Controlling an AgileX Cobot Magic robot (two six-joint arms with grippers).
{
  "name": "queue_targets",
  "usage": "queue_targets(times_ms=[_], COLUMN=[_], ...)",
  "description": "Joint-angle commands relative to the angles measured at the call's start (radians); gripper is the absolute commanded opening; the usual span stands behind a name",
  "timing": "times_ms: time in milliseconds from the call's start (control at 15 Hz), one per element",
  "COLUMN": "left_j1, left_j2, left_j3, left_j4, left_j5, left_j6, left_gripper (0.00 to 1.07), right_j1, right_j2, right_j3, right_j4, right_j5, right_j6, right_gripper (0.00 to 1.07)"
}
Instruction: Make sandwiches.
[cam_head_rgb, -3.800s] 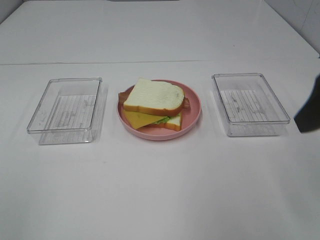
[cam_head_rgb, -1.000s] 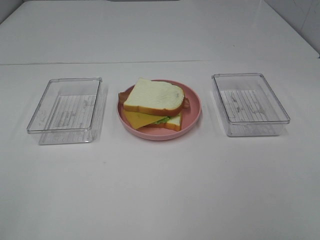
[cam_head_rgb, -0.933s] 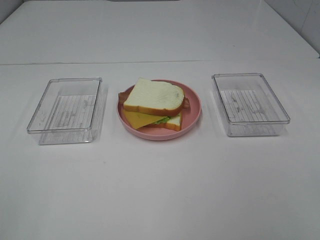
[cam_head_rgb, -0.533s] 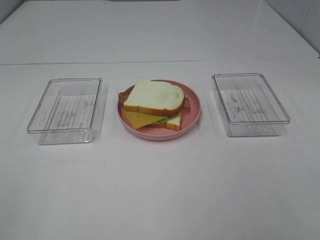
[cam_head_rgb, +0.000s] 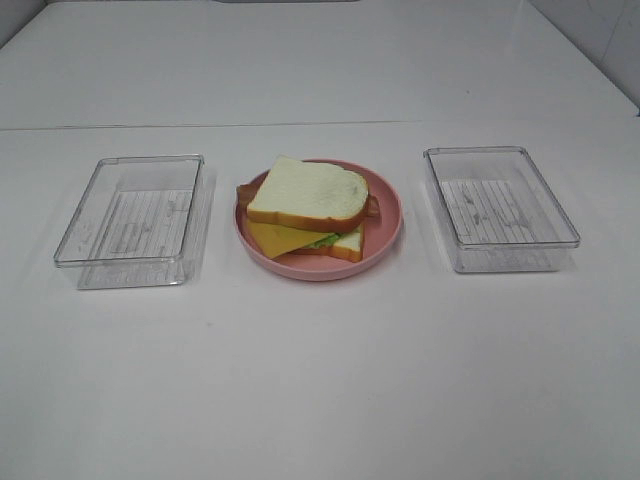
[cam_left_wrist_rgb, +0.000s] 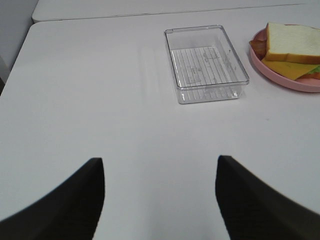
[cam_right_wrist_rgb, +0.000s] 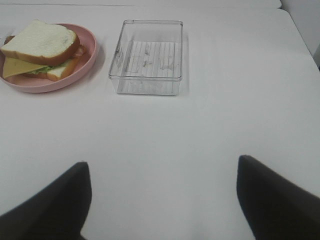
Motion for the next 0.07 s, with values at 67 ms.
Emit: queue_targets(times_ms=[67], left_j1=[0.004], left_j2=[-0.021], left_j3=[0.003], left_j4=[0.000], left_j5=[-0.012], left_j6=[0.002], left_gripper=[0.62], right_j1=[-0.006], right_j2=[-0.009], right_j3=[0.002], right_j4=[-0.002], right_j5=[-0.013], right_j6=[-0.002], right_gripper=[0.76])
